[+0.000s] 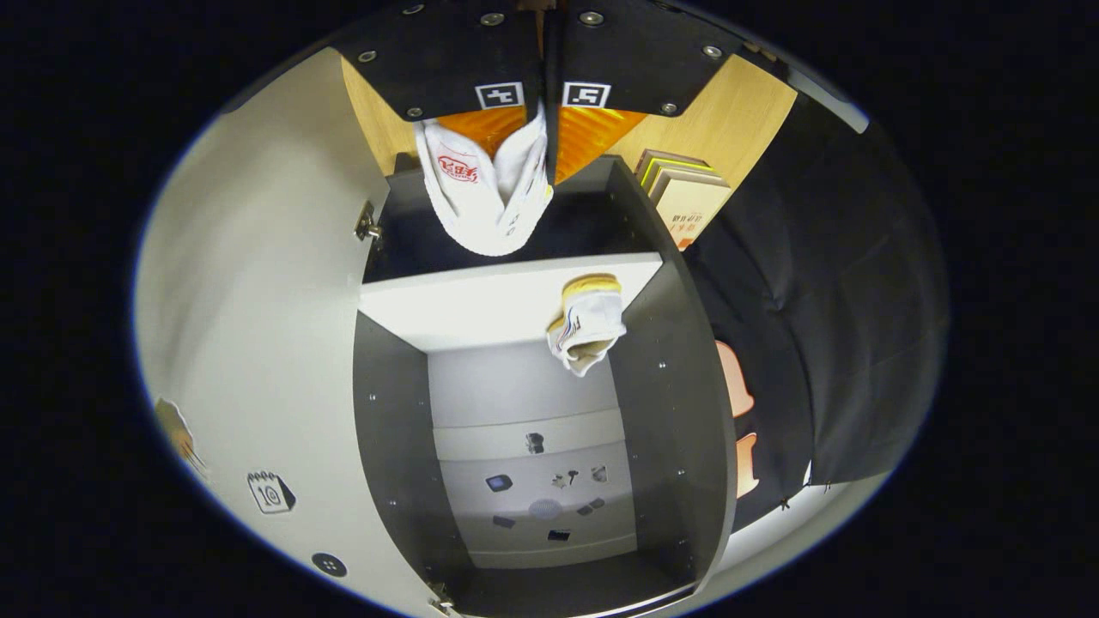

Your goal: Open the shoe cabinet door, grab the shoes and put them into the shoe cabinet, then close the shoe cabinet door.

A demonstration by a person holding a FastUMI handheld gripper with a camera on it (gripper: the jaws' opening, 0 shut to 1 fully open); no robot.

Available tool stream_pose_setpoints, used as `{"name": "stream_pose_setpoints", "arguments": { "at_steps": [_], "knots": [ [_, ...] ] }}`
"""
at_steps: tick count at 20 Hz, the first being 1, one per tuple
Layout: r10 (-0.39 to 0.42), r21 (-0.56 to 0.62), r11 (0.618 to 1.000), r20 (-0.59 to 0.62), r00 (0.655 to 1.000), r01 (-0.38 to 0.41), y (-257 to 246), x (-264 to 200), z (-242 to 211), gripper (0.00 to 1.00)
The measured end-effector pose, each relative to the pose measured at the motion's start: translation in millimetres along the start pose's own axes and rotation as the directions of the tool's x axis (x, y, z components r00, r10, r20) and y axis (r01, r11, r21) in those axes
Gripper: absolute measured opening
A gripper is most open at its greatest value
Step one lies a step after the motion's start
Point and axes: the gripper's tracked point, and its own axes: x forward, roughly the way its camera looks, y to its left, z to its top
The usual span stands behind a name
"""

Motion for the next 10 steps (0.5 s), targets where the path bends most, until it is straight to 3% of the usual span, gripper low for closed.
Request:
{"name": "stream_pose_setpoints", "arguments": {
  "at_steps": [4, 10],
  "knots": [
    [-0.048, -0.034, 0.998, 0.064, 0.997, 0.050, 4, 9, 43, 0.02],
    [-0.078, -0.083, 0.993, 0.056, 0.995, 0.082, -1, 49, 81, 0.02]
  ]
}}
